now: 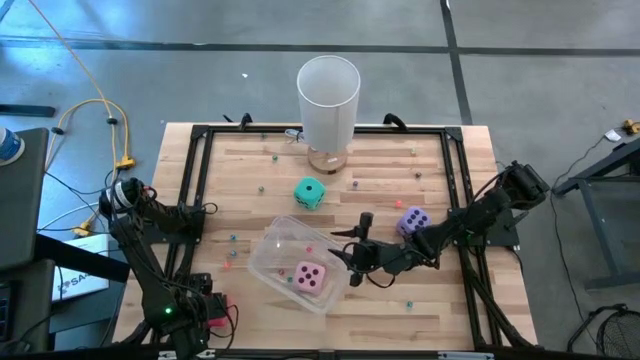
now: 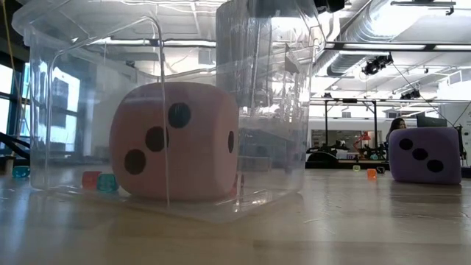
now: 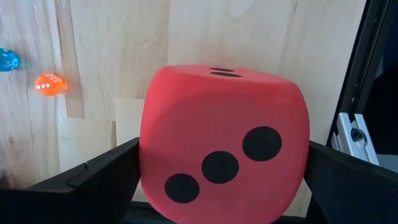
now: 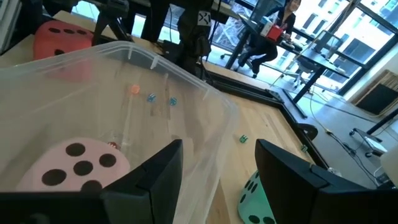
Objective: Pick & Place Dice
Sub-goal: Put the big orange dice into the transparent bin
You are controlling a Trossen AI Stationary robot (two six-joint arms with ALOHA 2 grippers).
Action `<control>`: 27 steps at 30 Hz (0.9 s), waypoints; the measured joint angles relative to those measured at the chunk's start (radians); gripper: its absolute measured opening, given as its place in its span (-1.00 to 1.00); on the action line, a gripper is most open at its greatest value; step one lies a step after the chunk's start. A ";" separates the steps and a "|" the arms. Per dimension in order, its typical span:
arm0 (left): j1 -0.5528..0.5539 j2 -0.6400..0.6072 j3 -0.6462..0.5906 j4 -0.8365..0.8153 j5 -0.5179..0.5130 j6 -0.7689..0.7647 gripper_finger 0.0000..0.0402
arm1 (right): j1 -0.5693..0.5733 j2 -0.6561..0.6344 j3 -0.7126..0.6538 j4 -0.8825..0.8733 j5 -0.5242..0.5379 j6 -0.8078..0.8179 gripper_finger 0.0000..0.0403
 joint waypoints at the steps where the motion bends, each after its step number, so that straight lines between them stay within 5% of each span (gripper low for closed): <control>1: 0.000 0.000 0.000 0.002 0.000 -0.002 0.99 | -0.001 0.000 0.000 0.002 0.000 -0.001 -0.05; 21: 0.000 0.002 -0.002 0.007 -0.025 -0.034 0.99 | -0.031 0.000 0.000 0.009 -0.004 0.020 -0.05; 27: -0.015 0.003 -0.003 0.028 -0.132 0.033 0.99 | -0.031 0.000 0.000 0.009 -0.005 0.020 -0.05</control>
